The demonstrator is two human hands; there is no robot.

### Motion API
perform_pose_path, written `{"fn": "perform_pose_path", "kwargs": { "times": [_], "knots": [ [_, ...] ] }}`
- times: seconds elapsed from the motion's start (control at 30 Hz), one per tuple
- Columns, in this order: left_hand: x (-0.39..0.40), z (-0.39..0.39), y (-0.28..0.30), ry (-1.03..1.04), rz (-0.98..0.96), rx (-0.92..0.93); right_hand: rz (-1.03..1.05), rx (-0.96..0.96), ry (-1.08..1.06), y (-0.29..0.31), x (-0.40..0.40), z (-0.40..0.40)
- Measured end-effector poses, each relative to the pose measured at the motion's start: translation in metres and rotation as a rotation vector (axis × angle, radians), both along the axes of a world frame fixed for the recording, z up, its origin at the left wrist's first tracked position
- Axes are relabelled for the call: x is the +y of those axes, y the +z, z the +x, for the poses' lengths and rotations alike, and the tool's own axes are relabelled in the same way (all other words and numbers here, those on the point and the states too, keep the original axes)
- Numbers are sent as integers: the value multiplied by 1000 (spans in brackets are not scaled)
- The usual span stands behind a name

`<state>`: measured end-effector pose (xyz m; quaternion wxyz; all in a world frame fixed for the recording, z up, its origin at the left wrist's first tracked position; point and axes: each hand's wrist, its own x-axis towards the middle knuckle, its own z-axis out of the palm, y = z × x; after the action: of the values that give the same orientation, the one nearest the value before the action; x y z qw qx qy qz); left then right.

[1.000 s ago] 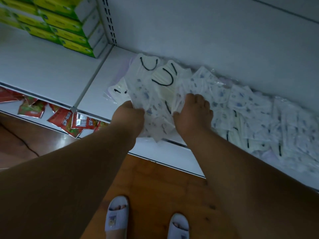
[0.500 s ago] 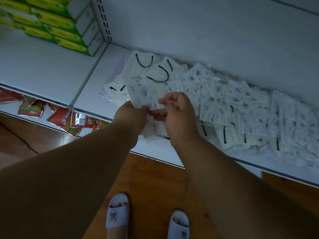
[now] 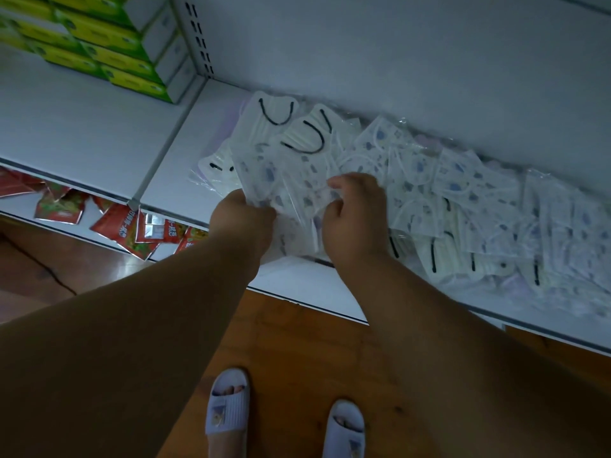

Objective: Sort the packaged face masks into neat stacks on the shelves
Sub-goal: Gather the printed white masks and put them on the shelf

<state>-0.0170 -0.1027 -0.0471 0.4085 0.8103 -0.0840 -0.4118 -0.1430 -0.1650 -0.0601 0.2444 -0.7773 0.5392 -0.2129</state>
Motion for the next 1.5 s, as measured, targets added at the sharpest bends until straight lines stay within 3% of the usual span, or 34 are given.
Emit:
{"fn": "perform_pose_path", "kwargs": {
  "times": [0.13, 0.37, 0.43, 0.53, 0.63, 0.77, 0.87, 0.93, 1.03, 1.13, 1.23, 1.5],
  "knots": [
    [3, 7, -2, 18, 18, -36, 99, 409, -14, 0, -21, -2],
    [-2, -6, 1, -38, -61, 85, 9, 392, 78, -3, -10, 6],
    [-2, -8, -2, -35, -85, 114, 3, 317, 132, -2, -5, 8],
    [2, -6, -8, -47, -69, 111, 175, 45, 197, -3, 6, 10],
    [6, -1, -10, -5, -42, 114, 245, -102, 146, -2, 9, 9],
    [10, 8, -14, 40, -36, 127, 10, 107, 61, -4, 0, 3],
    [12, 11, -11, 68, -28, 159, 30, 130, 2, -8, 1, 4],
    [14, 13, -9, 73, -19, 187, 132, 16, -129, -4, 5, 8],
    [18, 13, -3, 28, -32, 269, 499, -245, -342, 5, 6, 14],
    [19, 13, 0, 20, -34, 307, 710, -493, -524, 5, 2, 16],
    [18, 12, 1, 10, -55, 384, 852, -566, -485, 4, 3, 15],
    [26, 0, 2, -127, -54, 358, 933, -569, -288, 5, 9, -9]
  ]
}}
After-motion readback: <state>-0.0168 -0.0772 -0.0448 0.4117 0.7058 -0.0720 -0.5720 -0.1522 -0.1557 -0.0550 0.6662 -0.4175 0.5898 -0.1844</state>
